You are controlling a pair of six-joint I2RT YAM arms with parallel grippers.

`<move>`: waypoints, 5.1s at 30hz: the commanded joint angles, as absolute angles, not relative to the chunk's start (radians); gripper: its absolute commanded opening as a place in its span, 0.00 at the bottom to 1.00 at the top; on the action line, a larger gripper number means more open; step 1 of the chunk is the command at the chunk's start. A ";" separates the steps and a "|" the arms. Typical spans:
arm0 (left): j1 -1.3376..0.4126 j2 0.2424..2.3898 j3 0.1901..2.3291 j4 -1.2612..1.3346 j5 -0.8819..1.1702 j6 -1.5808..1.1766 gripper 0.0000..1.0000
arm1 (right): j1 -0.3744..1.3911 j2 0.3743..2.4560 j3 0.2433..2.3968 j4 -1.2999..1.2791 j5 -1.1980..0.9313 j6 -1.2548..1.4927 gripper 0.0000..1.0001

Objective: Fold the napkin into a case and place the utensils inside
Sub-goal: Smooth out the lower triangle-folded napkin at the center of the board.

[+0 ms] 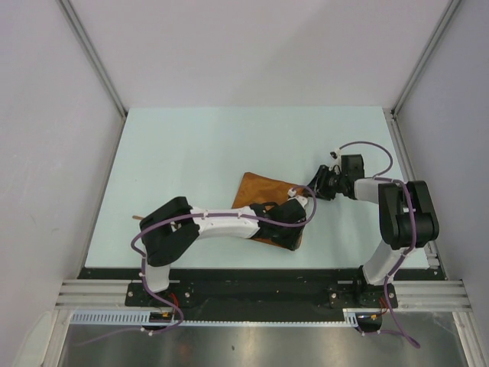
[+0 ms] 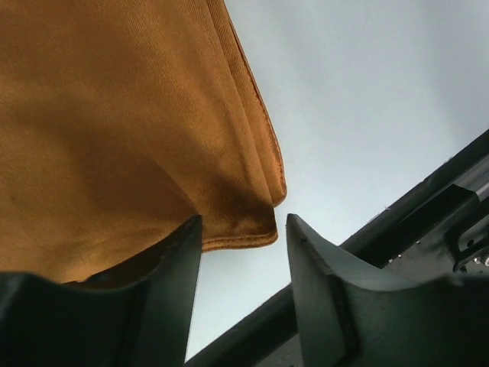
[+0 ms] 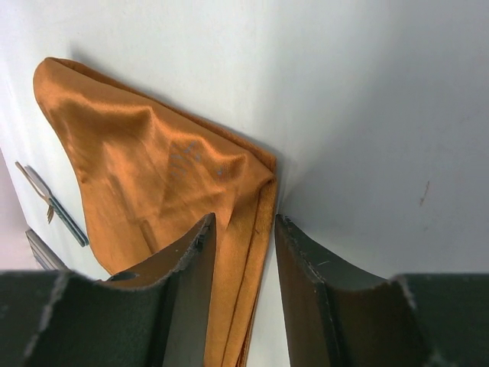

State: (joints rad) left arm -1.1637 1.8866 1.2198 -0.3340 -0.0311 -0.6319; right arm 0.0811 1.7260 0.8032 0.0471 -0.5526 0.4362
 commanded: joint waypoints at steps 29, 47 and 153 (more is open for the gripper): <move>-1.173 1.974 1.391 -0.351 -0.008 -0.650 0.09 | 0.072 1.822 0.937 0.023 -0.514 0.423 0.27; -0.935 1.626 1.217 -0.252 0.213 -0.617 0.65 | 0.063 1.669 0.924 -0.192 -0.376 0.357 1.00; -0.790 1.483 0.965 -0.152 0.344 -0.606 0.35 | 0.140 1.804 1.035 -0.213 -0.384 0.287 0.46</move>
